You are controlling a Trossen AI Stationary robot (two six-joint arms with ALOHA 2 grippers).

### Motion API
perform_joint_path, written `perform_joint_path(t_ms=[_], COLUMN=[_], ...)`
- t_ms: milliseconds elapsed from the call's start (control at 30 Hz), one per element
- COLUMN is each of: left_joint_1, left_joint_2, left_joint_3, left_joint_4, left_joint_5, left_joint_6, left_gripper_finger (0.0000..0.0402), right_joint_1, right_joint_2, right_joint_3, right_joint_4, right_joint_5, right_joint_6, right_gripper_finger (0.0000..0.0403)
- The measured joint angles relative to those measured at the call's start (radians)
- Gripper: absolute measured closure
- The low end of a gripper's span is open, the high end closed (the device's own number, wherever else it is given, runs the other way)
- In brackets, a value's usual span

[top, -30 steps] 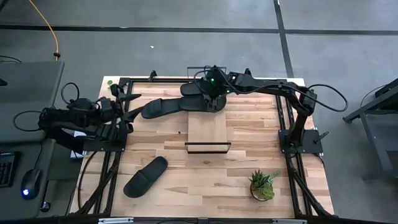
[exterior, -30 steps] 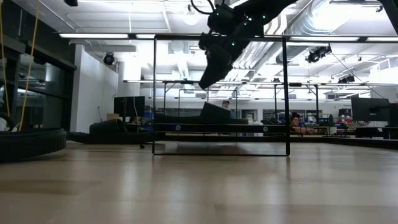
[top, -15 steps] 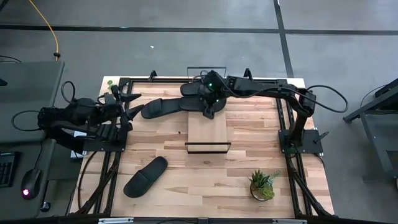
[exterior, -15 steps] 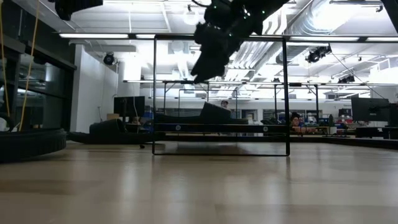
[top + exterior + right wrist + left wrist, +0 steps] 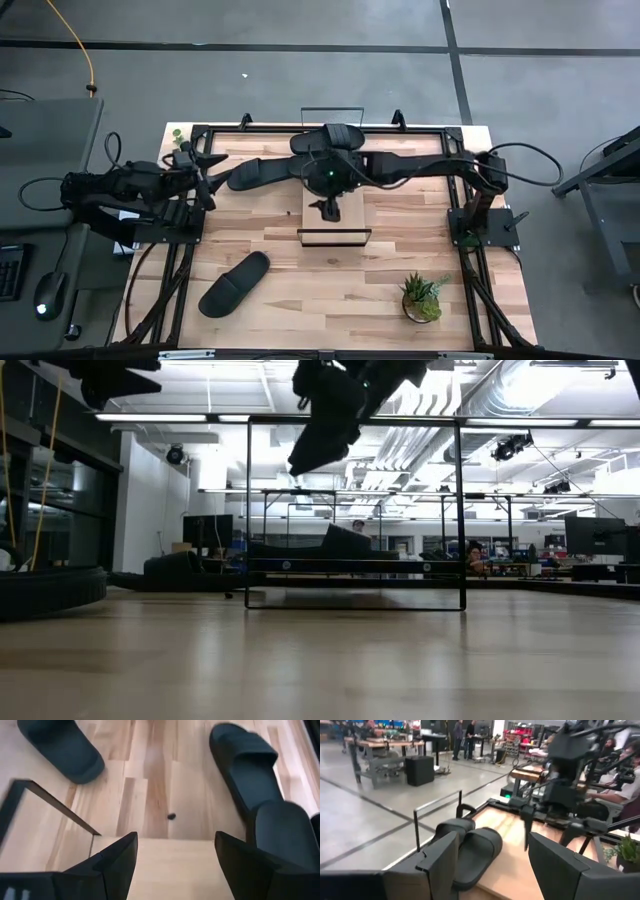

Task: Pick and place slides into the shelf
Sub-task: Put the black slide on the shelf

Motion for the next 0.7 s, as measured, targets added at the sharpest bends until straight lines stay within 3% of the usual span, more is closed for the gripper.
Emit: perform_joint_path(t_ms=[700], left_joint_1=[0.000], left_joint_2=[-0.002], left_joint_3=[-0.003], left_joint_4=[-0.196], left_joint_5=[-0.094], left_joint_6=[-0.174], left_gripper_finger=[0.0179], right_joint_1=[0.066], right_joint_2=[0.000], right_joint_3=[-0.001], right_joint_4=[0.018], right_joint_5=[0.033], right_joint_6=[0.045], right_gripper_finger=[0.0146])
